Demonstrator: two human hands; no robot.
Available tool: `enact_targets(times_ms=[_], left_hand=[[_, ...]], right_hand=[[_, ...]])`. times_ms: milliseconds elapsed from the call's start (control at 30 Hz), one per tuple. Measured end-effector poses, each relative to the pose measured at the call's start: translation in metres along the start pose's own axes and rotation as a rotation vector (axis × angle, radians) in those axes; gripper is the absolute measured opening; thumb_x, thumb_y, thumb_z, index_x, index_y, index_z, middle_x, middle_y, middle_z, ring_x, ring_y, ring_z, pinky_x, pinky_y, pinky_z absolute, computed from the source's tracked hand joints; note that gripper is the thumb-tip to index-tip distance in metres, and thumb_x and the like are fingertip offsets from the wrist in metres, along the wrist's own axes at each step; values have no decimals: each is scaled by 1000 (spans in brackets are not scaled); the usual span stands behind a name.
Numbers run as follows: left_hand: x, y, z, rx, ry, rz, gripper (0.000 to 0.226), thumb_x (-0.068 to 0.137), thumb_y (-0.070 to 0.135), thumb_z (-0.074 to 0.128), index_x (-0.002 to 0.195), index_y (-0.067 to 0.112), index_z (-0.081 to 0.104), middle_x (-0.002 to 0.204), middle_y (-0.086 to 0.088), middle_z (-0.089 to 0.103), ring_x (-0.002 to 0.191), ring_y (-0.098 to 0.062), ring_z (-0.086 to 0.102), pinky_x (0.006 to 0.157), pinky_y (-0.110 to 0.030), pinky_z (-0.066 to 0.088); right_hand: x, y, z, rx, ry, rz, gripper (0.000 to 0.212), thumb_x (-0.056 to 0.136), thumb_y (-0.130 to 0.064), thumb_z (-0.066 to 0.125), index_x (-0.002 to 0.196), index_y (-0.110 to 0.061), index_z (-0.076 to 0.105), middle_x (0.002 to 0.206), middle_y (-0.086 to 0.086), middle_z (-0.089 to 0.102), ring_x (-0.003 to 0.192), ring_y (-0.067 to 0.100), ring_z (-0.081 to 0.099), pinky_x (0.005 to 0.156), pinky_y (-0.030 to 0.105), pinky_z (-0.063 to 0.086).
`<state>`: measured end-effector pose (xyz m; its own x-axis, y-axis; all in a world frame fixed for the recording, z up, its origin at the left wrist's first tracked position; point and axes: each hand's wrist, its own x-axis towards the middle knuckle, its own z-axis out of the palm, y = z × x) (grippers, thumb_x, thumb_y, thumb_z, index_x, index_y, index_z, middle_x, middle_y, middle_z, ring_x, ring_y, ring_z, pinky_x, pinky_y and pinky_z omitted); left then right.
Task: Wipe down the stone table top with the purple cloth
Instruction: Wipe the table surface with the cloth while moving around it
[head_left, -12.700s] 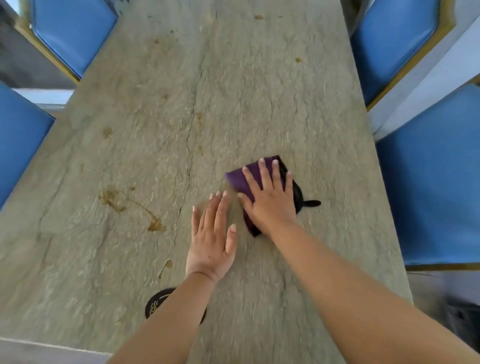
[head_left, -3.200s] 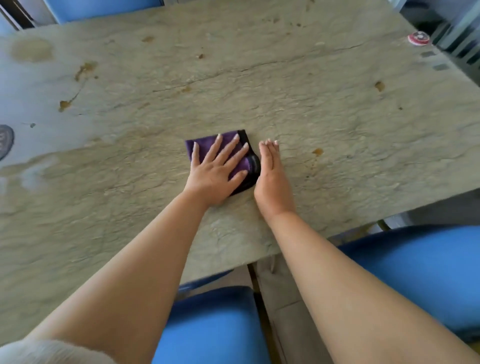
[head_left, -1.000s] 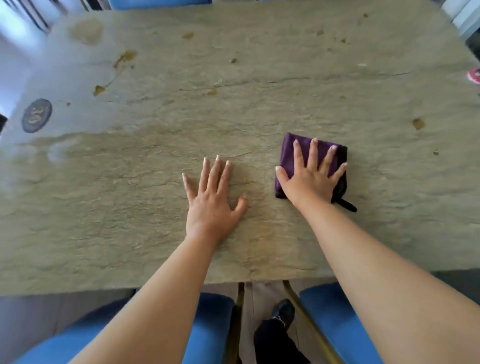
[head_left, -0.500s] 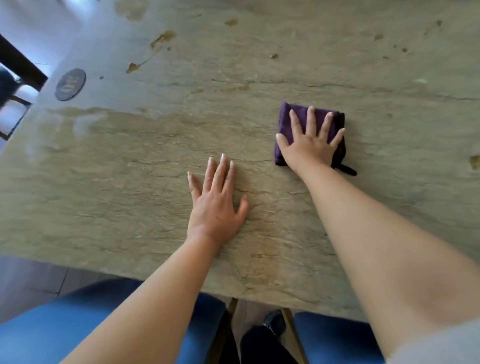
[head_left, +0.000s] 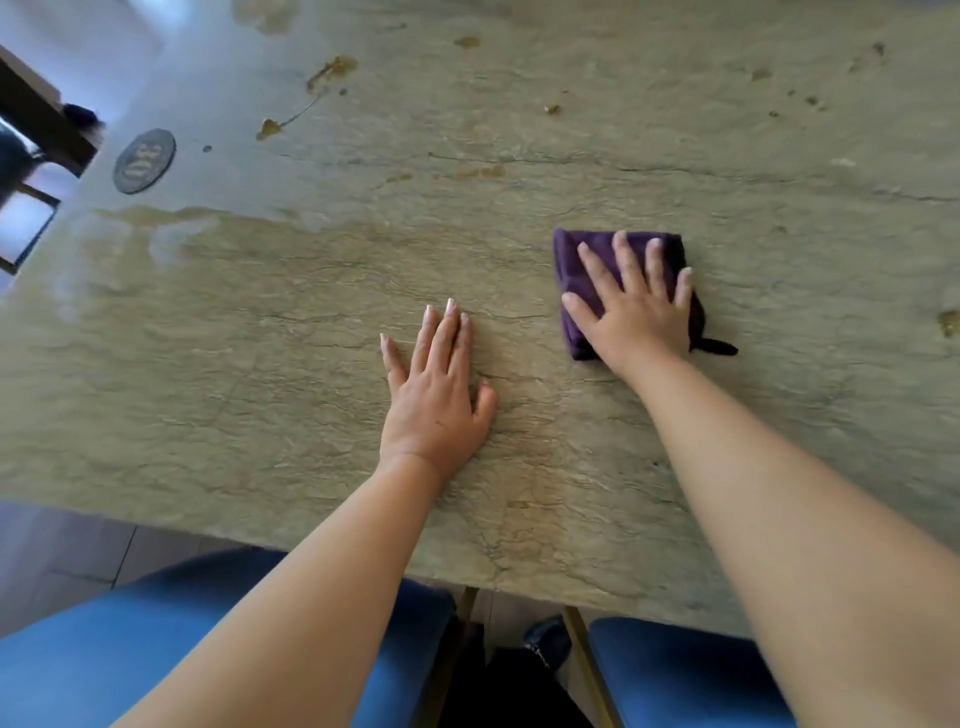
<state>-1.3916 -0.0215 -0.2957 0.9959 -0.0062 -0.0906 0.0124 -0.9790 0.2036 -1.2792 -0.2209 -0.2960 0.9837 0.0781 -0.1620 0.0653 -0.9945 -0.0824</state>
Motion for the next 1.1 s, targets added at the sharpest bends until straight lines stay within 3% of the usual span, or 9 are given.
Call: enact_targets(times_ms=[100, 367, 433, 533, 600, 767, 867, 933, 1100], left_hand=[[1, 0, -1, -49, 6, -4, 76, 85, 45, 7, 154, 13, 10, 163, 1, -1, 149, -14, -11, 116, -58, -8], [4, -1, 1, -60, 9, -5, 76, 87, 47, 1, 154, 13, 11, 163, 2, -2, 149, -13, -11, 116, -59, -8], [4, -3, 3, -58, 1, -1, 75, 89, 50, 0, 154, 13, 9, 163, 2, -5, 148, -13, -13, 115, -59, -9], [4, -3, 4, -44, -15, 15, 75, 90, 52, -2, 154, 13, 4, 163, 2, -8, 148, -14, -16, 115, -60, -10], [4, -3, 4, -43, -12, 21, 75, 90, 52, -2, 154, 14, 4, 163, 2, -7, 148, -14, -15, 115, -60, -11], [2, -2, 1, -98, 7, 38, 75, 87, 52, 4, 154, 19, 13, 163, 3, 0, 149, -15, -11, 115, -59, -11], [-2, 0, 0, -48, -10, 64, 67, 92, 49, 18, 154, 23, 14, 163, 2, 0, 149, -19, -12, 115, -61, -9], [-6, 2, -1, 22, -24, 79, 68, 94, 51, 22, 154, 23, 10, 163, 2, -2, 149, -22, -13, 116, -60, -6], [-20, 29, 3, -12, -51, 79, 64, 98, 47, 24, 154, 22, 9, 163, 0, -3, 148, -23, -14, 117, -56, -8]], right_hand=[[-12, -40, 5, 35, -30, 126, 63, 92, -65, 16, 149, -43, -1, 160, -5, -13, 145, 31, -18, 113, 61, -9], [-117, 4, 20, -123, 25, -491, 63, 90, -65, 21, 149, -46, 8, 161, -7, 4, 148, 26, 0, 115, 61, 9], [-105, 26, 16, -135, 33, -355, 63, 89, -67, 19, 148, -47, 9, 161, -8, 6, 148, 25, 3, 114, 63, 11], [-82, 14, 12, -18, 46, 228, 64, 90, -67, 16, 149, -45, 4, 161, -5, -4, 148, 28, -7, 114, 62, -1], [-79, -15, 12, 33, 7, 405, 66, 91, -66, 15, 150, -41, -2, 161, -2, -12, 146, 31, -15, 113, 62, -6], [-155, -55, 25, -62, -2, -99, 66, 91, -65, 12, 149, -41, -8, 160, 1, -15, 144, 33, -20, 114, 58, -11], [-186, -10, 26, -148, -54, -482, 66, 90, -67, 18, 149, -43, -1, 161, -3, -6, 147, 29, -12, 116, 56, -6], [-188, 32, 23, -172, -64, -548, 66, 89, -70, 18, 148, -46, 0, 161, -8, -4, 148, 25, -8, 117, 55, -2], [-161, 68, 14, -58, -69, 77, 71, 79, -78, -6, 144, -50, -15, 158, -9, -20, 146, 22, -19, 117, 55, -5]])
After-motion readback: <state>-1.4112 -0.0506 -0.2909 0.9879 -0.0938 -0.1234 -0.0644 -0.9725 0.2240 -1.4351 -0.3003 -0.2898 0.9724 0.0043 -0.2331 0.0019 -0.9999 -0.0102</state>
